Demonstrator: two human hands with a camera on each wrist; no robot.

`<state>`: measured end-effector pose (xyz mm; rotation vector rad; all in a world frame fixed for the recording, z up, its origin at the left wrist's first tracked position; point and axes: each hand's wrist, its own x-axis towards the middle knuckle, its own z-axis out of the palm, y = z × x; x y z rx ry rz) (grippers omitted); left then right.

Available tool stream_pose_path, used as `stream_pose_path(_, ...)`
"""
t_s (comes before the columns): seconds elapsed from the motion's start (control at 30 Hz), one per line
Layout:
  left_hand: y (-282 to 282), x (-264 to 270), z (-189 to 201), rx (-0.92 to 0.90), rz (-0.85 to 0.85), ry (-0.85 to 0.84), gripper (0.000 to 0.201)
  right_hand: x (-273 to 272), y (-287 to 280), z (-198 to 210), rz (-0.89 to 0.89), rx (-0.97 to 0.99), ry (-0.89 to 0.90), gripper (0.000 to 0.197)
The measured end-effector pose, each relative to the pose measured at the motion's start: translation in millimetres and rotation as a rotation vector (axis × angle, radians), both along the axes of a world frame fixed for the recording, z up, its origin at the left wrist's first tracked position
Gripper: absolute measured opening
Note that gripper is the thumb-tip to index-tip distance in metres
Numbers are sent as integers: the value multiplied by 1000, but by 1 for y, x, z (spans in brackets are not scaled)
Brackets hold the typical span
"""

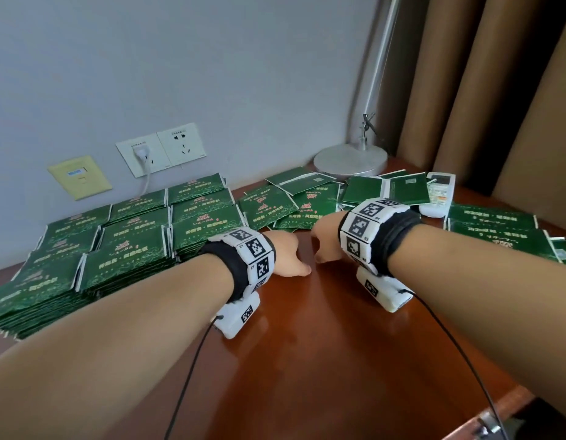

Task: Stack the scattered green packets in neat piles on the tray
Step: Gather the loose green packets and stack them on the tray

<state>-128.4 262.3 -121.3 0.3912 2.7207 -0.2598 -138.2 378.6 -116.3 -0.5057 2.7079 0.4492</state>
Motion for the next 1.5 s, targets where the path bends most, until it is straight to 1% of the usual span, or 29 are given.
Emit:
stream_pose_path(0.1,-3,8,3,-16,-28,9,67,8,-1,3,-7,-27,-9,40)
stream_pose_path(0.2,-7,20,4,-19,-49,13,67,17,-1,7,-51,-92,-20,34)
stream_pose_path(0.3,-12,34,5,5,-83,4,60,24,-1,9,-63,-156,-16,36)
stream_pose_path(0.37,-15,44,3,24,-98,0,59,33,-1,11,-61,-137,-33,36)
stream_pose_path(0.5,-21,63,3,17,-135,7,65,50,-4,22,-58,-60,-28,31)
stream_pose_path(0.63,-27,79,6,12,-163,-19,69,49,-3,25,-70,-123,37,54)
stream_pose_path(0.7,-31,87,7,28,-180,-21,68,51,-3,19,-76,-124,46,57)
stream_pose_path(0.8,-38,97,8,43,-207,-13,72,59,-9,8,-103,-73,10,58)
stream_pose_path(0.93,-46,108,11,67,-228,4,71,68,-20,12,-54,-37,-17,58)
stream_pose_path(1.07,-57,123,18,79,-232,4,63,80,-29,20,2,-27,-13,58)
stream_pose_path(1.17,-70,136,22,70,-211,-24,59,94,-36,25,38,-33,-6,57)
stream_pose_path(1.27,-84,151,25,85,-176,-49,56,108,-47,32,58,-62,-39,55)
stream_pose_path(1.37,-97,170,26,98,-144,-68,53,121,-59,32,100,-96,-59,53)
stream_pose_path(1.5,-113,200,28,63,-99,-90,54,140,-81,31,169,-139,-42,54)
